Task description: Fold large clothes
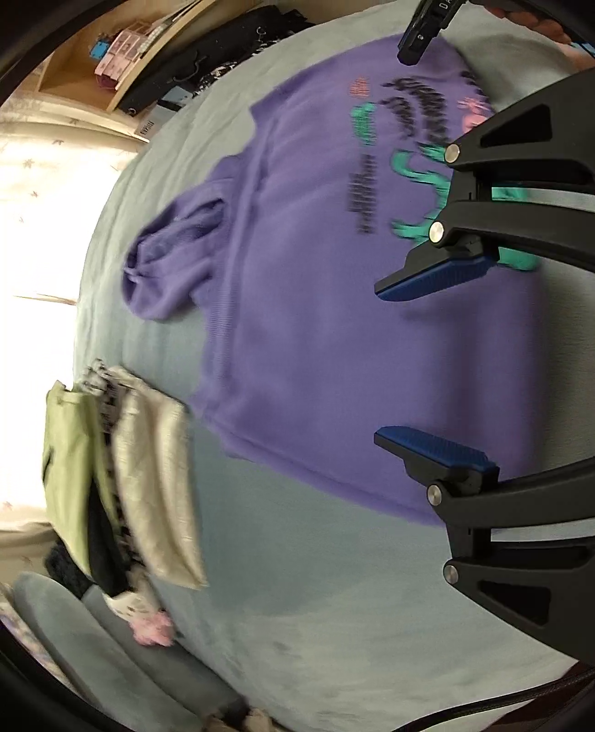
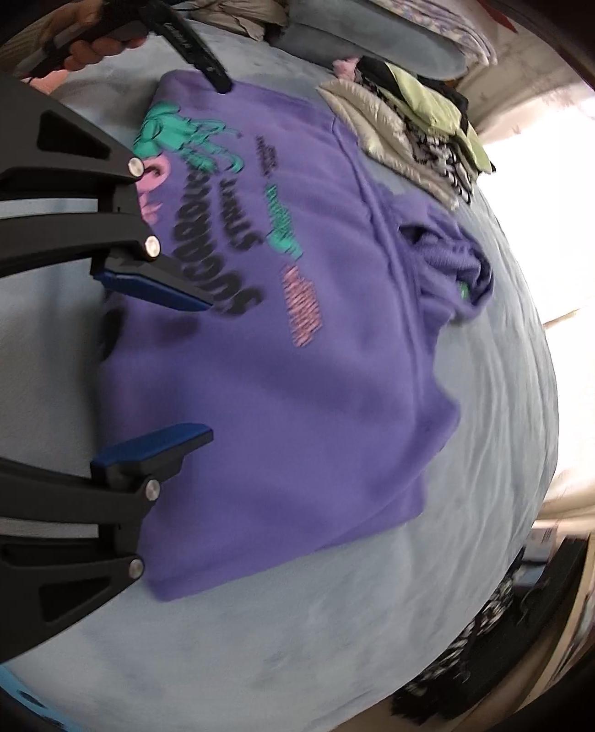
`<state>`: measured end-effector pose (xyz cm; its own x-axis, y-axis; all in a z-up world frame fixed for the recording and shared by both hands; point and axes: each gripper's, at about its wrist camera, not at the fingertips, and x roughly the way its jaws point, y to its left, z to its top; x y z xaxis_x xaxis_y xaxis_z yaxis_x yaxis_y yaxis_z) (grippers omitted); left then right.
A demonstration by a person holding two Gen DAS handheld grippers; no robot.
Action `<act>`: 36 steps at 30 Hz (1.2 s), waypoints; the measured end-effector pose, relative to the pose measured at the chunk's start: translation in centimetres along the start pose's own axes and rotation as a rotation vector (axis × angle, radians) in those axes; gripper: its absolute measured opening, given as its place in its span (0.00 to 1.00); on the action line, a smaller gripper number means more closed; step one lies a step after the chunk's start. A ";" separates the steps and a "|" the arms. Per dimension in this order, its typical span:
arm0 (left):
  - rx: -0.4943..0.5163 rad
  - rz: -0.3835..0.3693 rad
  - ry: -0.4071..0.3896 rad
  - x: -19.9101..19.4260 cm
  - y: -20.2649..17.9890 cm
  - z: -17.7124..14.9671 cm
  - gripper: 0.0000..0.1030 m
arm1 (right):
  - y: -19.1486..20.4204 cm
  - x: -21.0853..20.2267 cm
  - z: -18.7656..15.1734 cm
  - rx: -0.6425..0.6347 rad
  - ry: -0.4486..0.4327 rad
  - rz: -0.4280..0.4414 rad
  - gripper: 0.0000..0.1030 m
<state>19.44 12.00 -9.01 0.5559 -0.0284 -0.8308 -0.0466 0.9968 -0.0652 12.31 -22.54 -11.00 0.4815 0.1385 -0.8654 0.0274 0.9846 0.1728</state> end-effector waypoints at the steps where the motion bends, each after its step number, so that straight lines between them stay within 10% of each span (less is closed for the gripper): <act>1: 0.017 0.007 -0.009 0.0 -0.1 1.1 0.54 | 0.4 0.1 0.9 -0.018 -0.004 -0.003 0.50; 19: 0.054 -0.126 0.024 12.6 -4.0 22.6 0.54 | 3.8 7.0 23.8 -0.040 -0.075 0.162 0.50; 28: 0.032 -0.055 0.127 23.2 -5.2 24.5 0.54 | 4.5 17.2 30.9 -0.002 -0.014 0.175 0.50; 36: -0.066 -0.166 0.161 27.4 -3.8 25.2 0.69 | 3.6 22.4 32.7 0.044 0.010 0.215 0.47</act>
<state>55.78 9.30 -17.64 0.4213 -0.2083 -0.8827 -0.0224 0.9706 -0.2398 51.85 -19.33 -14.43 0.4714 0.3465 -0.8110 -0.0365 0.9265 0.3746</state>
